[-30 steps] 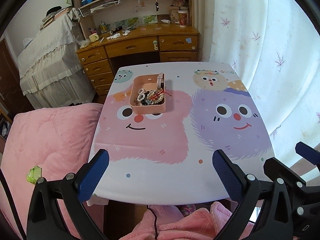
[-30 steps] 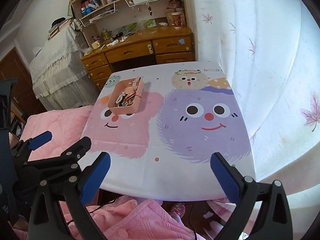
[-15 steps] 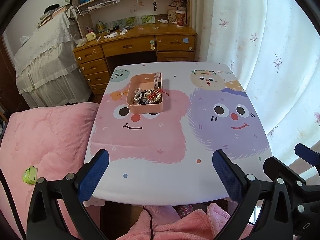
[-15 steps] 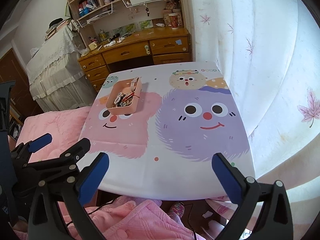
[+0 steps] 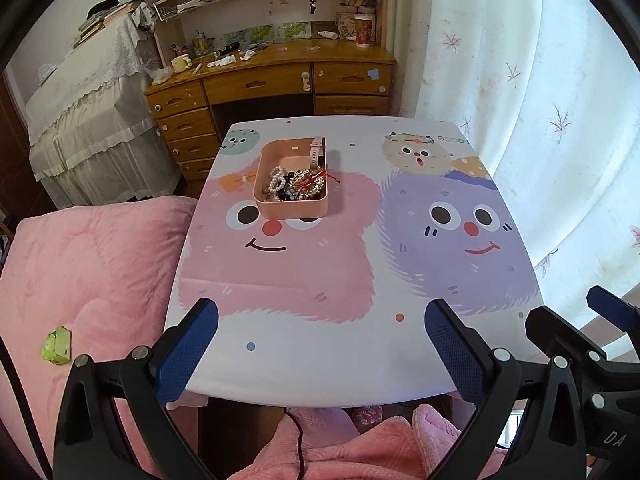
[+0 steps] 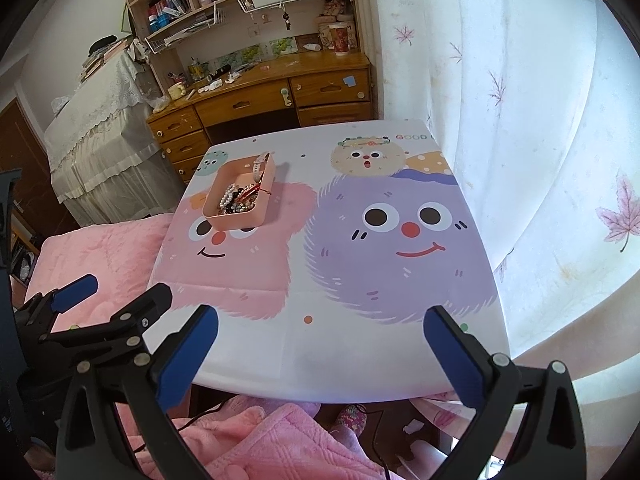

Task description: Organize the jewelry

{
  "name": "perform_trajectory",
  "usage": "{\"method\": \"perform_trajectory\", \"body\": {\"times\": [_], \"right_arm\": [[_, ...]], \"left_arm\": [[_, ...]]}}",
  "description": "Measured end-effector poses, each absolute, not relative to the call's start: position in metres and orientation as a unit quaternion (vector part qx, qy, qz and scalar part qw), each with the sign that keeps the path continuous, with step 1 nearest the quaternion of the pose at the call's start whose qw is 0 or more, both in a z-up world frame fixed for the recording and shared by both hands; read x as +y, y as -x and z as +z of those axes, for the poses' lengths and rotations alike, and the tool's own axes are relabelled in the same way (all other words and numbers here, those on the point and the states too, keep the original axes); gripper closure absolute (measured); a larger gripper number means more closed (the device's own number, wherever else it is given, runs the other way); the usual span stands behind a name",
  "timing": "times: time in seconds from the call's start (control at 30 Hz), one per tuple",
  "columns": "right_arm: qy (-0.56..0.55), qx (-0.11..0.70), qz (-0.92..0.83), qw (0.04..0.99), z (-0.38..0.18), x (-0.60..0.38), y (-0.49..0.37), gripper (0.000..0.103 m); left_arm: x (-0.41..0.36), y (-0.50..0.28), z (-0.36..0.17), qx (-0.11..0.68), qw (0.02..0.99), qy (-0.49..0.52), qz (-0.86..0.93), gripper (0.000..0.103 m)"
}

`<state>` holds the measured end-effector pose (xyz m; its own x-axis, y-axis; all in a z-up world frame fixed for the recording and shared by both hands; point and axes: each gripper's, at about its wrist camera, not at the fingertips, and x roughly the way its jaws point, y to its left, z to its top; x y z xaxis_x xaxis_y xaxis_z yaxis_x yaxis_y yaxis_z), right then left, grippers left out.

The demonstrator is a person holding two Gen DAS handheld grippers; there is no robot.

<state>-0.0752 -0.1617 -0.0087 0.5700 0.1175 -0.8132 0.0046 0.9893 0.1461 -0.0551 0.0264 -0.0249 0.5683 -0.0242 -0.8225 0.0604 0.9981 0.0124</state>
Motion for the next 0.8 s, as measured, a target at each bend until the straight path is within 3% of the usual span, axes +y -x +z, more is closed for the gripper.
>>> {"method": "perform_trajectory", "body": {"times": [0.8], "right_arm": [[-0.062, 0.461, 0.029, 0.885, -0.0098, -0.1613, 0.0747, 0.0]], "left_arm": [[0.028, 0.0559, -0.021, 0.459, 0.888, -0.026, -0.018, 0.001]]}}
